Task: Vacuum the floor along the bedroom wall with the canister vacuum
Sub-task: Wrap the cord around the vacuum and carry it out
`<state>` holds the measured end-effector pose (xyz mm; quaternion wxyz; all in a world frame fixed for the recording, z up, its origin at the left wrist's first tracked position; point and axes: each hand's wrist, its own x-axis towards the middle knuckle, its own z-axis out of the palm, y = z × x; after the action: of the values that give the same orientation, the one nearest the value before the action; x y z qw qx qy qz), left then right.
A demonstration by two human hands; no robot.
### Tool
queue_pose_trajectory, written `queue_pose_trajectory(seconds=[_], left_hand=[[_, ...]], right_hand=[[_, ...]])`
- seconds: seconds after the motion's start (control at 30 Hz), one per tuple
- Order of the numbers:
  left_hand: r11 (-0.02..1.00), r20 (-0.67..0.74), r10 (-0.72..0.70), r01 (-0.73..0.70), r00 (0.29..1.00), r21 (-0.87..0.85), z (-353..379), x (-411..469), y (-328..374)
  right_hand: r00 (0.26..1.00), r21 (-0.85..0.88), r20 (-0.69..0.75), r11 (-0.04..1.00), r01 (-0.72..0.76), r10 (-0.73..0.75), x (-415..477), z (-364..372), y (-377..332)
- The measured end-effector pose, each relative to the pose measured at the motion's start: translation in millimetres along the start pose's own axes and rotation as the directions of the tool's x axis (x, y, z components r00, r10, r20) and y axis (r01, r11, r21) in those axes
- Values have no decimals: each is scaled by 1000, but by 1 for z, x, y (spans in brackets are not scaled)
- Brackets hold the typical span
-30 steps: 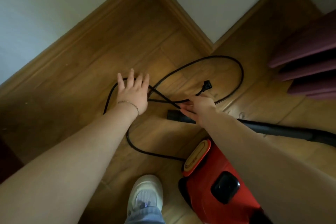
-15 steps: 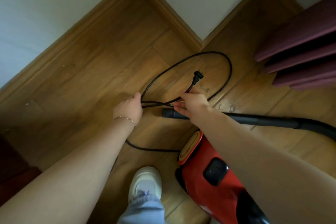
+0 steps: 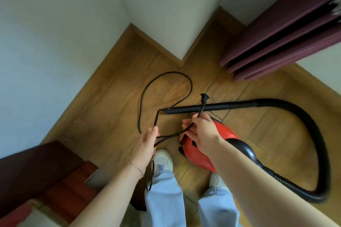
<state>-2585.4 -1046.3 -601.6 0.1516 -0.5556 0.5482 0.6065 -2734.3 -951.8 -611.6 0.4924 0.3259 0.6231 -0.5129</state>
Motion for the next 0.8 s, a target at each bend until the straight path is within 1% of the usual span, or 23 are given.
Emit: queue_pose_trajectory(seconds=[0.03,0.1,0.2,0.27,0.37,0.43,0.5,0.53,0.6,0.67,0.7,0.73,0.77,0.8], left_hand=[[998,-45,52,-51,998,36,1,-9,6],[979,-45,161,-154,986,133,4,-29,20],[914,95,315,-329,944,238,14,-58,39],[835,216,375,-430,901,343,24,-71,43],[667,390,458,-598,799,443,39,-85,40],[560,496,461,-675,736,481,47,-92,38],[417,591,487,-766,642,489,55,-97,35],[356,614,511,-799,601,485,60,-99,34],[234,644,559,-845,522,481,70,-104,35],[120,698,556,-874,452,470,82,-107,34],[84,731,520,-878,442,472,88,-110,33],[72,753,477,-874,453,481,95,-113,32],[85,760,438,-863,481,497,101,-114,29],[114,748,401,-839,529,532,106,-116,27]], right_hand=[[1000,19,24,1000,0,-1,-10,-2,-1],[998,29,67,1000,2,-4,-28,-2,2],[997,2,69,1000,28,-28,-51,-1,8],[998,86,52,996,31,-36,-63,-7,9],[998,290,-25,955,65,-61,-76,-27,7],[998,378,-62,924,52,-31,-82,-43,5],[996,433,-87,900,52,-16,-87,-62,2],[996,447,-84,892,67,-32,-90,-72,1],[994,464,-81,881,96,-66,-94,-92,2],[991,455,-89,881,130,-100,-97,-113,6],[989,452,-93,881,143,-113,-99,-125,9],[987,450,-96,878,160,-131,-102,-137,12],[985,453,-92,875,173,-147,-105,-149,17],[985,463,-79,870,171,-152,-110,-160,22]])
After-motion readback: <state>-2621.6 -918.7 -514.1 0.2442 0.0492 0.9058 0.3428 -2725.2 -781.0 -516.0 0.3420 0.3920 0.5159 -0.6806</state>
